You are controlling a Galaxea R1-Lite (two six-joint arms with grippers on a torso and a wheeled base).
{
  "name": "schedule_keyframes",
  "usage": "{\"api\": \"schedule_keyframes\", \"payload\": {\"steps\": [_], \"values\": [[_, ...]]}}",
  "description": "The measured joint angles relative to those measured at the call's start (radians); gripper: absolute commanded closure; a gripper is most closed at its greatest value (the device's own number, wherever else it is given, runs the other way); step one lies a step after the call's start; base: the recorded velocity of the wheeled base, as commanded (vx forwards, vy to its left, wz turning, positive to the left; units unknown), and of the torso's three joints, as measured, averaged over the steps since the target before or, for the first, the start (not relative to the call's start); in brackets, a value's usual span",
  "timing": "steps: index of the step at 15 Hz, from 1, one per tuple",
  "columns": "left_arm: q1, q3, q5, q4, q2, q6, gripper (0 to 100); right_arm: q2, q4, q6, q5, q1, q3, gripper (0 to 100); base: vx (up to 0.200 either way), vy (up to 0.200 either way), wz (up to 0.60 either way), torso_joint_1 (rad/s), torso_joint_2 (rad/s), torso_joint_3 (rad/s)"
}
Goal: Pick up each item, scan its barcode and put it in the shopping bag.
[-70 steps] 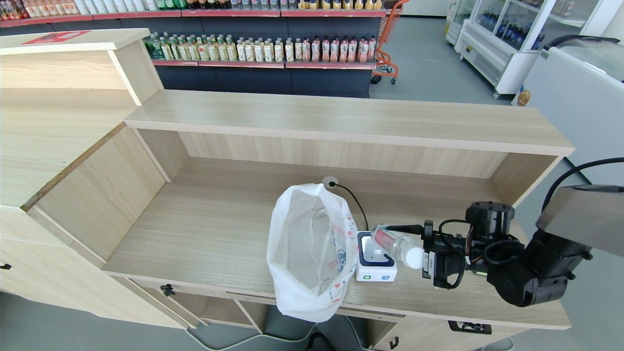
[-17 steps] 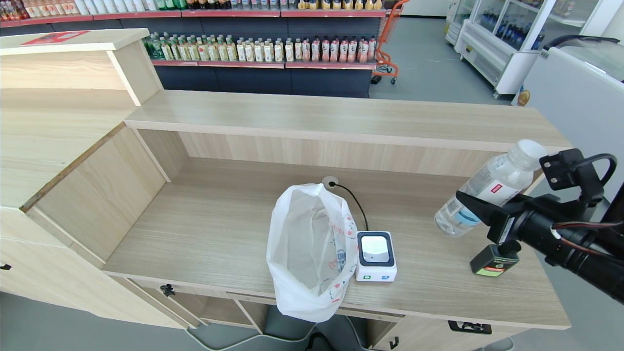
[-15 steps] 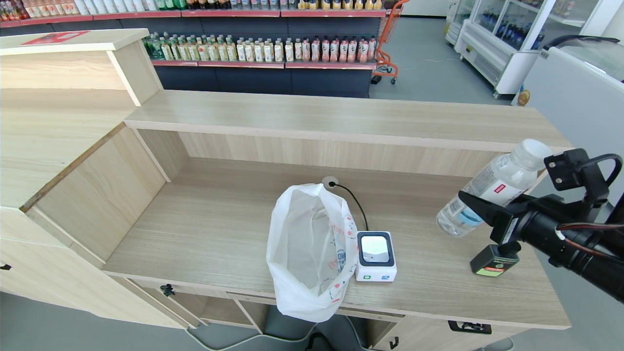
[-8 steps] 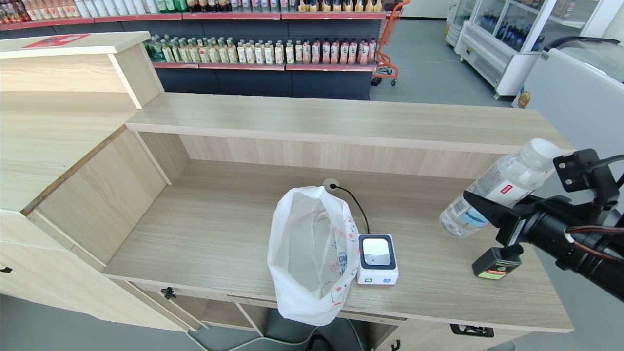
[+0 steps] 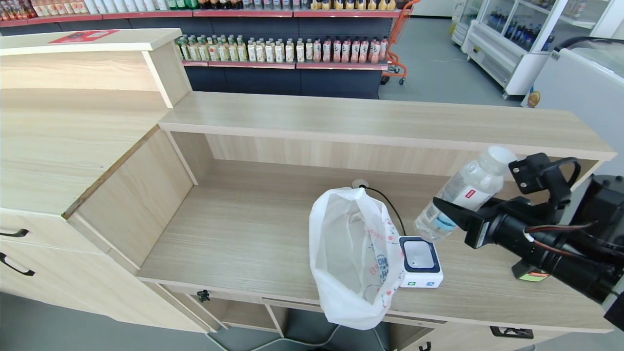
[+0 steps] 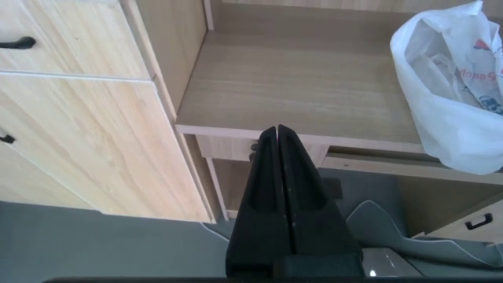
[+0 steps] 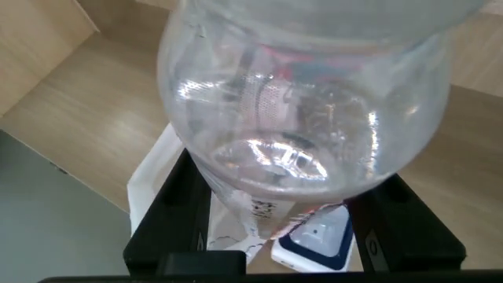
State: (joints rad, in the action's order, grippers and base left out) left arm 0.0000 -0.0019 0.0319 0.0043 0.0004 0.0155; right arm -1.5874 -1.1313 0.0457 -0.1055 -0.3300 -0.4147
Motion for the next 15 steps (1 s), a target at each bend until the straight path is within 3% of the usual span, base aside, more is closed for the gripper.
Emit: {"api": "schedule_keyframes", "payload": {"steps": [5, 10, 15], "values": [[0.001, 0.0, 0.0, 0.0, 0.0, -0.002, 100, -0.133, -0.017, -0.012, 0.001, -0.089, -0.019, 100, 0.0, 0.0, 0.0, 0.0, 0.0, 0.0], [0.0, 0.0, -0.001, 0.0, 0.0, -0.003, 100, -0.325, -0.266, 0.001, 0.005, -0.122, -0.011, 100, 0.0, 0.0, 0.0, 0.0, 0.0, 0.0], [0.0, 0.0, -0.001, 0.0, 0.0, -0.002, 100, -0.527, -0.43, 0.077, 0.007, -0.129, -0.017, 100, 0.0, 0.0, 0.0, 0.0, 0.0, 0.0]]}}
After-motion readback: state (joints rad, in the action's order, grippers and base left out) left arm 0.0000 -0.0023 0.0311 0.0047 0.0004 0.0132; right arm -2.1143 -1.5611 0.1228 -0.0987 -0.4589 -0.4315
